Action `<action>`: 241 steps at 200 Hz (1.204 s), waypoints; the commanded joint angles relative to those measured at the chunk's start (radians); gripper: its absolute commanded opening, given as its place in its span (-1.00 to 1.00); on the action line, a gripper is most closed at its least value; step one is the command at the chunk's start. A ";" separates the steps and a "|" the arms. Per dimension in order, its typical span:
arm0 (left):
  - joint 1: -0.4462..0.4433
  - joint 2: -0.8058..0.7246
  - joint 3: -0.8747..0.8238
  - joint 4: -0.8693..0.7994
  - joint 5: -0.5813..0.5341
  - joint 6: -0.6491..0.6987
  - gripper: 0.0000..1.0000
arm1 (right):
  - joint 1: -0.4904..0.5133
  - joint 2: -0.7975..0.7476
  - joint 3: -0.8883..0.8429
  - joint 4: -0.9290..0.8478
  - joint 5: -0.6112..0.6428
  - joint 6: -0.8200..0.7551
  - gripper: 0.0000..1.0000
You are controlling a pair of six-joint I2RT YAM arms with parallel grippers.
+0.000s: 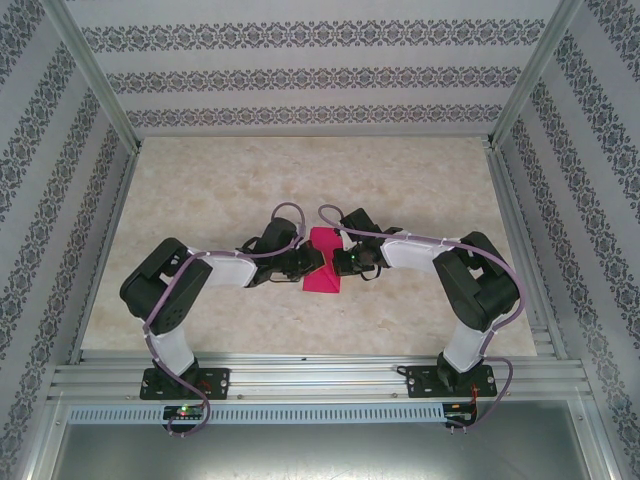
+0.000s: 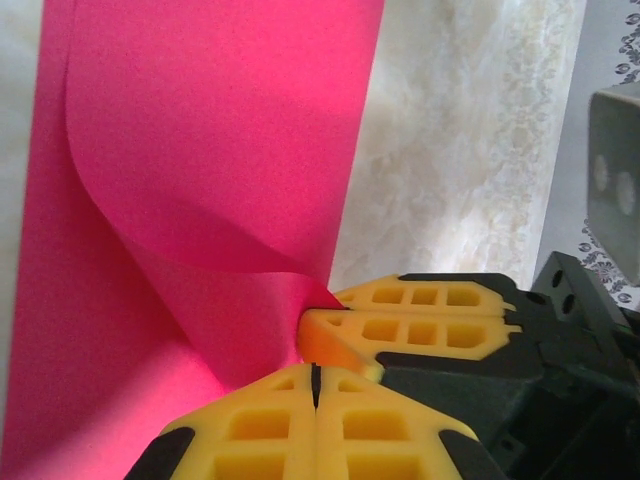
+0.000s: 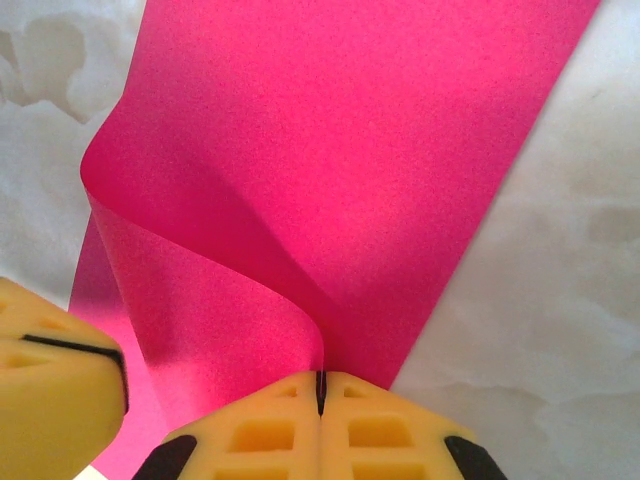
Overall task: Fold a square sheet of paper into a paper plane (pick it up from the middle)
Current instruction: Fold the triangle a second time at the center of the table.
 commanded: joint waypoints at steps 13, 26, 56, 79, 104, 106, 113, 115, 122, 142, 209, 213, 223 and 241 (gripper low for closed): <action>0.007 0.036 0.013 0.036 0.012 -0.017 -1.00 | -0.012 0.046 -0.010 -0.028 0.013 0.013 -0.95; 0.007 0.047 0.013 0.030 0.009 -0.012 -1.00 | -0.012 0.044 -0.012 -0.028 0.013 0.012 -0.95; 0.007 0.089 0.021 0.011 0.003 -0.018 -1.00 | -0.012 0.041 -0.013 -0.028 0.012 0.014 -0.95; 0.005 0.097 0.022 -0.064 -0.023 -0.022 -1.00 | -0.013 0.038 -0.006 -0.030 0.008 0.017 -0.94; 0.005 0.099 0.008 -0.080 -0.037 -0.015 -1.00 | -0.020 0.002 0.005 -0.022 -0.022 0.034 -0.81; 0.005 0.100 0.008 -0.079 -0.037 -0.015 -1.00 | -0.019 -0.004 0.007 -0.024 -0.021 0.036 -0.79; 0.005 0.101 0.006 -0.077 -0.035 -0.015 -1.00 | -0.021 -0.025 0.010 -0.029 -0.019 0.037 -0.75; 0.005 0.102 0.006 -0.076 -0.035 -0.015 -1.00 | -0.021 -0.030 0.011 -0.030 -0.019 0.039 -0.74; 0.005 0.104 0.006 -0.072 -0.032 -0.015 -1.00 | -0.025 -0.056 0.012 -0.034 -0.015 0.043 -0.63; 0.005 0.108 0.008 -0.068 -0.025 -0.015 -1.00 | -0.037 -0.132 -0.001 -0.045 -0.013 0.059 -0.57; 0.005 0.113 0.011 -0.050 -0.014 -0.015 -1.00 | 0.006 -0.259 -0.196 0.205 -0.224 0.254 -0.79; 0.005 0.113 0.011 -0.050 -0.014 -0.015 -1.00 | 0.015 -0.254 -0.199 0.209 -0.220 0.264 -0.82; 0.005 0.112 0.013 -0.053 -0.013 -0.015 -1.00 | 0.030 -0.239 -0.205 0.221 -0.216 0.281 -0.86; 0.005 0.114 0.014 -0.057 -0.013 -0.012 -1.00 | 0.051 -0.196 -0.192 0.229 -0.232 0.289 -0.91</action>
